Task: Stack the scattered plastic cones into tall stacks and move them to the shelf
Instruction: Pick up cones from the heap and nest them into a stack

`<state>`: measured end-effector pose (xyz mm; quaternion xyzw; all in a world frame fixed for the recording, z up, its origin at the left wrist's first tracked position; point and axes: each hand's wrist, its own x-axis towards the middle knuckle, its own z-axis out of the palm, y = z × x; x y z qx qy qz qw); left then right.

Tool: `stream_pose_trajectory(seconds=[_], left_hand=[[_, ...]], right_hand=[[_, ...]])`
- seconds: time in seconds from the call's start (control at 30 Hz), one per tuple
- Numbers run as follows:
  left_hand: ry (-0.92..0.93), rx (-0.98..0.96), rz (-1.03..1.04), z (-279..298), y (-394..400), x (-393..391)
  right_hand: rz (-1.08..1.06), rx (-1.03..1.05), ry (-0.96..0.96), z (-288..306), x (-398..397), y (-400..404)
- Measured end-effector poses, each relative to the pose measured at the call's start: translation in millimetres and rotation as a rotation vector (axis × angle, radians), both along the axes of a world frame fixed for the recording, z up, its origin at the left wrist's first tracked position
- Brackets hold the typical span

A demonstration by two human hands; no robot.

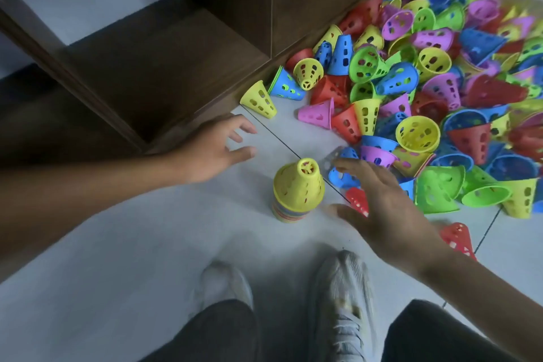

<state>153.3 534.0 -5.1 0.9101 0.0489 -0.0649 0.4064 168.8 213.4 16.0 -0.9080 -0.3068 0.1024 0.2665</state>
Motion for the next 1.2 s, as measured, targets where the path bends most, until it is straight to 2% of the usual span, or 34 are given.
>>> stream_pose_trajectory(seconds=[0.27,0.37,0.5,0.7,0.93,1.03,1.2], left_hand=[[-0.056,0.198,-0.066,-14.1,19.0,58.3],[-0.009,0.294,-0.101,-18.5,23.4,75.2],[0.051,0.321,-0.070,-24.5,23.2,92.4],[0.027,0.339,0.035,-24.8,15.6,119.0],[0.094,0.448,-0.113,-34.9,7.6,126.2],[0.072,0.430,-0.110,-38.7,8.5,123.3],[0.024,0.287,-0.087,-34.4,3.2,106.3]], right_hand=[[-0.160,-0.245,-0.100,-26.8,14.5,-42.2],[-0.189,-0.286,-0.132,-34.8,11.7,-47.3],[-0.226,-0.349,-0.133,-47.1,7.0,-54.8],[-0.275,-0.318,-0.001,-55.2,-1.8,-63.1],[-0.393,-0.245,0.143,-58.6,-8.0,-63.9],[-0.469,-0.200,0.202,-58.2,-7.4,-66.5],[-0.613,-0.101,0.295,-55.9,-5.9,-70.6]])
